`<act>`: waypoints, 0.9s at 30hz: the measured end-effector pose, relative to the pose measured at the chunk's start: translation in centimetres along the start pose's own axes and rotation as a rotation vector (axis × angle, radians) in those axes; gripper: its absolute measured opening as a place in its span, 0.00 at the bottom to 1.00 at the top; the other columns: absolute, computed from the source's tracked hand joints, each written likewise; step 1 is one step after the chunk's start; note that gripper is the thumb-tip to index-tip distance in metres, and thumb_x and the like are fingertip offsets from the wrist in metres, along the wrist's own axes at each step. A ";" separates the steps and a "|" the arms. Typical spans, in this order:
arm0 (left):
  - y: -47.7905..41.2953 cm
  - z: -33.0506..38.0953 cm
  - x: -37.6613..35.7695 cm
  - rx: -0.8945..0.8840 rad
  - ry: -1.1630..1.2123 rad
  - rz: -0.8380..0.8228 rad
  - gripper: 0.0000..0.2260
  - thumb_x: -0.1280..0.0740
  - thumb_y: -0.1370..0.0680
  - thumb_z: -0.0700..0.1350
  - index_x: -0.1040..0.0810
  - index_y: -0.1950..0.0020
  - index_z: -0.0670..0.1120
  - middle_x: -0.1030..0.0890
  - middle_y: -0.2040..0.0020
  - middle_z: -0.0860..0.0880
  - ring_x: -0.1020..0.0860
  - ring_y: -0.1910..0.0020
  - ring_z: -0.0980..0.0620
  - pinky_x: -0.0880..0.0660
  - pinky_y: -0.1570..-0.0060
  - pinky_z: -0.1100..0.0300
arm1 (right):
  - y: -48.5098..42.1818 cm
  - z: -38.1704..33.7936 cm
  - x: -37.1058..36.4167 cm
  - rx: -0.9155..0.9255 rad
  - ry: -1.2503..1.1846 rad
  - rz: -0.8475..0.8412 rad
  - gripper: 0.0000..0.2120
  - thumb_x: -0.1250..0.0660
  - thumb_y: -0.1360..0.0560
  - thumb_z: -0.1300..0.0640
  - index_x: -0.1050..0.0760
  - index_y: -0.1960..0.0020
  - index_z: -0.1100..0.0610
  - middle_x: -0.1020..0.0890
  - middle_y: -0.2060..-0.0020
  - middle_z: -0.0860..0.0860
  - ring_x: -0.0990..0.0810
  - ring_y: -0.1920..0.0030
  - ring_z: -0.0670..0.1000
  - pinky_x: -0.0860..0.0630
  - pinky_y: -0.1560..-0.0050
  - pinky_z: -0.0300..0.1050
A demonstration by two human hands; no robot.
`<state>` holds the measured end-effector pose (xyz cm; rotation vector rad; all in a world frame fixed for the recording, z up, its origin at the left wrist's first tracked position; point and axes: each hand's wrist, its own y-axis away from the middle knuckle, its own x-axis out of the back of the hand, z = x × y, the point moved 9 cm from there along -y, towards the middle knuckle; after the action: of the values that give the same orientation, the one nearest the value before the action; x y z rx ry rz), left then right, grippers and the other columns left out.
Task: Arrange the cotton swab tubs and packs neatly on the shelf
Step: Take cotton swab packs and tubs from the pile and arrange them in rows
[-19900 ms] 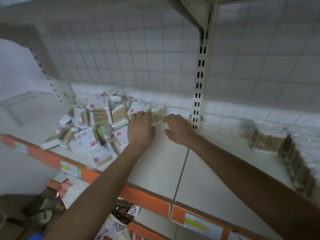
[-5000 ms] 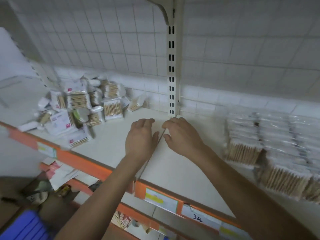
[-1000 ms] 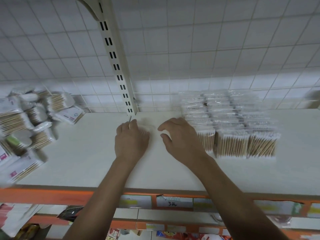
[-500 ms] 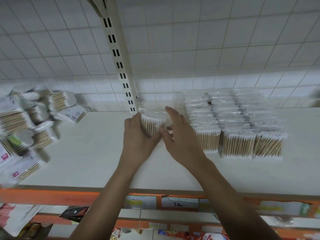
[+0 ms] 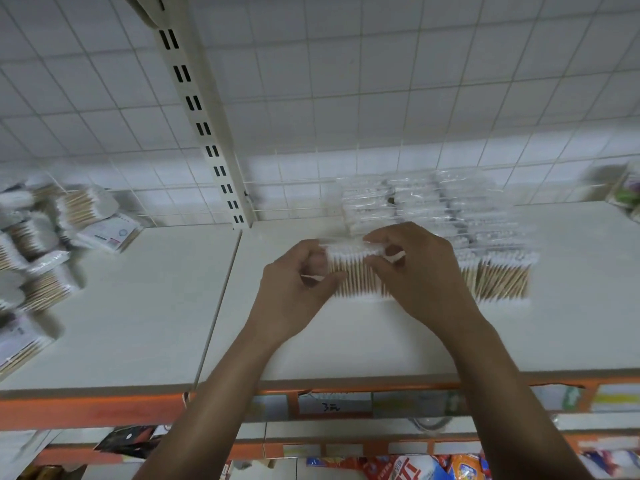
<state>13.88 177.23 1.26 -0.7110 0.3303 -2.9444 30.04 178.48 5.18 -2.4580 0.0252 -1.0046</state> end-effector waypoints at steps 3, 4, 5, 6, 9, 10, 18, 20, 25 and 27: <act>0.2 -0.4 -1.5 0.034 -0.041 -0.075 0.15 0.25 0.30 0.44 0.22 0.45 0.51 0.20 0.60 0.56 0.21 0.61 0.62 0.22 0.55 0.65 | 0.6 1.2 0.2 -0.012 0.073 -0.059 0.10 0.29 0.30 0.62 0.20 0.49 0.55 0.24 0.57 0.45 0.28 0.61 0.43 0.31 0.56 0.34; 0.2 -0.5 -2.0 0.039 -0.054 -0.098 0.15 0.25 0.31 0.45 0.22 0.47 0.51 0.21 0.60 0.56 0.21 0.62 0.62 0.22 0.56 0.65 | 0.7 1.5 0.2 -0.009 0.105 -0.076 0.10 0.29 0.30 0.63 0.20 0.49 0.55 0.26 0.58 0.44 0.29 0.62 0.42 0.33 0.56 0.32; 0.3 -0.4 -2.5 0.037 -0.065 -0.115 0.14 0.24 0.31 0.45 0.22 0.48 0.51 0.22 0.61 0.55 0.21 0.63 0.63 0.23 0.57 0.66 | 0.8 1.8 0.3 -0.010 0.137 -0.093 0.09 0.29 0.30 0.63 0.20 0.50 0.56 0.27 0.57 0.43 0.30 0.62 0.41 0.34 0.56 0.32; 0.3 -0.2 -2.9 0.033 -0.073 -0.128 0.13 0.24 0.31 0.46 0.23 0.49 0.52 0.22 0.61 0.55 0.21 0.63 0.63 0.23 0.59 0.67 | 0.9 2.0 0.4 -0.016 0.163 -0.110 0.09 0.30 0.29 0.62 0.20 0.50 0.55 0.28 0.57 0.43 0.30 0.61 0.41 0.35 0.56 0.33; 0.3 0.2 -3.8 0.008 -0.101 -0.142 0.15 0.24 0.31 0.45 0.24 0.48 0.53 0.21 0.59 0.55 0.21 0.62 0.65 0.27 0.62 0.73 | 1.1 2.4 0.7 -0.025 0.194 -0.136 0.09 0.31 0.29 0.63 0.20 0.49 0.55 0.25 0.55 0.46 0.30 0.61 0.42 0.36 0.57 0.31; 0.3 0.3 -4.0 -0.001 -0.122 -0.141 0.16 0.24 0.31 0.45 0.24 0.47 0.53 0.21 0.59 0.54 0.22 0.61 0.66 0.28 0.62 0.75 | 1.1 2.5 0.8 -0.021 0.197 -0.139 0.09 0.31 0.29 0.64 0.20 0.50 0.56 0.24 0.54 0.47 0.30 0.61 0.42 0.36 0.58 0.31; 0.2 0.9 -4.4 -0.021 -0.167 -0.099 0.18 0.24 0.31 0.45 0.29 0.47 0.51 0.22 0.61 0.55 0.22 0.63 0.67 0.28 0.63 0.75 | 1.5 3.1 1.3 -0.044 0.243 -0.179 0.18 0.34 0.29 0.66 0.24 0.41 0.54 0.27 0.47 0.50 0.23 0.59 0.51 0.28 0.56 0.40; 0.2 1.1 -4.4 -0.030 -0.186 -0.086 0.18 0.24 0.31 0.45 0.29 0.47 0.52 0.22 0.61 0.56 0.23 0.63 0.68 0.30 0.63 0.76 | 1.5 3.3 1.4 -0.044 0.254 -0.186 0.19 0.34 0.29 0.67 0.25 0.40 0.55 0.28 0.47 0.51 0.25 0.61 0.51 0.29 0.58 0.40; 0.0 1.2 -4.6 -0.047 -0.233 -0.050 0.17 0.24 0.31 0.44 0.27 0.47 0.49 0.22 0.59 0.55 0.22 0.62 0.65 0.28 0.62 0.73 | 1.7 3.8 1.2 -0.039 0.243 -0.202 0.20 0.36 0.29 0.69 0.26 0.39 0.56 0.29 0.47 0.51 0.30 0.63 0.48 0.36 0.59 0.35; -0.2 1.1 -4.7 -0.042 -0.235 -0.051 0.18 0.24 0.31 0.44 0.28 0.46 0.49 0.22 0.59 0.55 0.22 0.62 0.65 0.27 0.61 0.70 | 1.7 3.8 1.2 -0.027 0.237 -0.195 0.19 0.35 0.28 0.68 0.26 0.39 0.56 0.29 0.47 0.51 0.32 0.65 0.46 0.36 0.58 0.35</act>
<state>18.57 177.84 0.17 -1.0740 0.3586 -2.8654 33.72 178.37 2.89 -2.3866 -0.1256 -1.3833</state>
